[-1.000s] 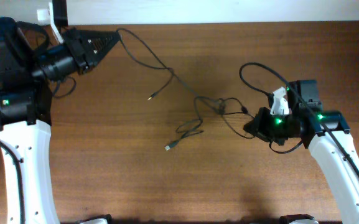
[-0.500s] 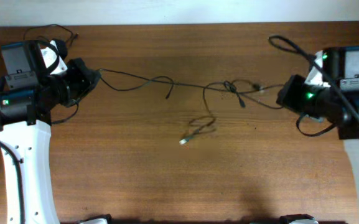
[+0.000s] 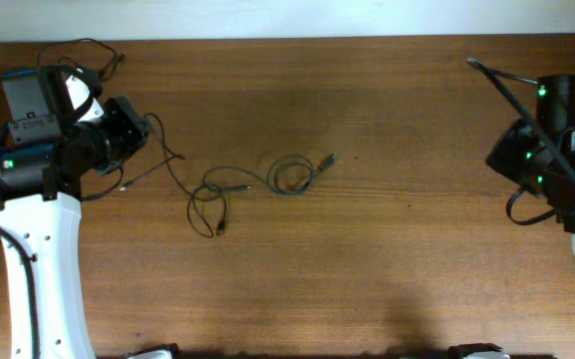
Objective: Untangle cables
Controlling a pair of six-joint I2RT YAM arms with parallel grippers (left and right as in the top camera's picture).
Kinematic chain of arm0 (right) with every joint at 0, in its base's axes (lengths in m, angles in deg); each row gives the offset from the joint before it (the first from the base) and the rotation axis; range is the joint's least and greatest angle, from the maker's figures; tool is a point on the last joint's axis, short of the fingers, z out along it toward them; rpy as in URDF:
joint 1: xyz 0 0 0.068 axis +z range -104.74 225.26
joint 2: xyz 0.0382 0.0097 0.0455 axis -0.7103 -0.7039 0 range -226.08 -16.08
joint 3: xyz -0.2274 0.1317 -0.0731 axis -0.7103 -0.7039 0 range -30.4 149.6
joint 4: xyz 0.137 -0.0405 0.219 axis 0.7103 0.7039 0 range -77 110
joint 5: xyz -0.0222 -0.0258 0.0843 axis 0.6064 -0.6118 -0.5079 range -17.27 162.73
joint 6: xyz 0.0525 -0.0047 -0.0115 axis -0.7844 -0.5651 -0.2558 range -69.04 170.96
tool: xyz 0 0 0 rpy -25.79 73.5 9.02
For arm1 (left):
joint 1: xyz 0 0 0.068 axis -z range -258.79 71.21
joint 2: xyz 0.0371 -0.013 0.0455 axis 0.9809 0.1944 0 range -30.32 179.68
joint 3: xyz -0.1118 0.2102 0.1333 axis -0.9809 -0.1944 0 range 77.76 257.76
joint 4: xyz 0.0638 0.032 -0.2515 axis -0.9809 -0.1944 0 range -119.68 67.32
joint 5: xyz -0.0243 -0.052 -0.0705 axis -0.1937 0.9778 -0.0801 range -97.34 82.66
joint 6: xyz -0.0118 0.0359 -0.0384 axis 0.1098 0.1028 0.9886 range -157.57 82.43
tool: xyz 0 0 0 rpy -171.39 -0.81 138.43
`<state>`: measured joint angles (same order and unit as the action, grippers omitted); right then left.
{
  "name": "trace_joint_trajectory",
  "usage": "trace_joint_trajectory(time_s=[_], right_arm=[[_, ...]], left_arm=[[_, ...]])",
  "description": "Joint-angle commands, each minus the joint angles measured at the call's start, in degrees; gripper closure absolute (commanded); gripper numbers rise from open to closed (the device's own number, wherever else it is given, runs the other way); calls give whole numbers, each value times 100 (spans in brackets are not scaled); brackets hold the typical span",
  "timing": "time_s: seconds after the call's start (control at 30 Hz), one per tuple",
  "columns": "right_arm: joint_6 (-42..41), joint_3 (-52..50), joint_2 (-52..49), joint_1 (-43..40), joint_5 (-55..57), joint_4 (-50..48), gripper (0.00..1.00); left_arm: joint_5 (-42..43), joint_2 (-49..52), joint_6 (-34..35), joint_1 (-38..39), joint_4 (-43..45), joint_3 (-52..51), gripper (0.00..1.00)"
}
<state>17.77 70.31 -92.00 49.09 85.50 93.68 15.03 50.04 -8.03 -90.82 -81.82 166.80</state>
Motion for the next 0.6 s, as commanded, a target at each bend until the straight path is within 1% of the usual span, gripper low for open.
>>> trace_joint_trajectory(time_s=[0.0,0.03,0.07,0.1,0.13,0.17,0.2,0.27,0.3,0.33,0.47,0.53,0.57], right_arm=[[20,105,-9,-13,-905,-15,67],[133,105,-26,-11,-1045,-22,64],[321,105,-59,-9,-1233,-52,58],[413,105,-92,-9,-1379,-55,54],[428,105,-133,-9,-1478,-50,53],[428,103,-175,-9,-1508,-48,53],[428,103,-203,-9,-1541,-50,53],[426,103,-284,-9,-1598,-46,53],[428,103,-306,-9,-1615,-44,53],[428,103,-361,-9,-1626,-11,53],[428,92,-415,-9,-1670,79,52],[426,92,-428,-9,-1781,74,52],[428,85,-437,-9,-1843,74,52]], left_arm=[[1600,-61,-673,-33,409,4,100],[2129,-61,-916,-33,564,4,100],[3899,-61,-1311,28,1165,4,100],[5099,-61,-1405,140,1705,4,100],[6443,-61,-1397,326,2520,4,100],[6782,-79,-1058,616,3209,15,100],[6769,-111,-929,817,3488,15,100],[6677,-125,-848,1545,4138,15,100],[6509,-125,-809,1755,4216,15,100],[6022,-125,-684,2098,4242,15,100],[4730,-125,-457,2638,4234,15,100],[3556,-125,-323,2870,4109,15,100],[3250,-125,-201,2935,4251,17,100]])
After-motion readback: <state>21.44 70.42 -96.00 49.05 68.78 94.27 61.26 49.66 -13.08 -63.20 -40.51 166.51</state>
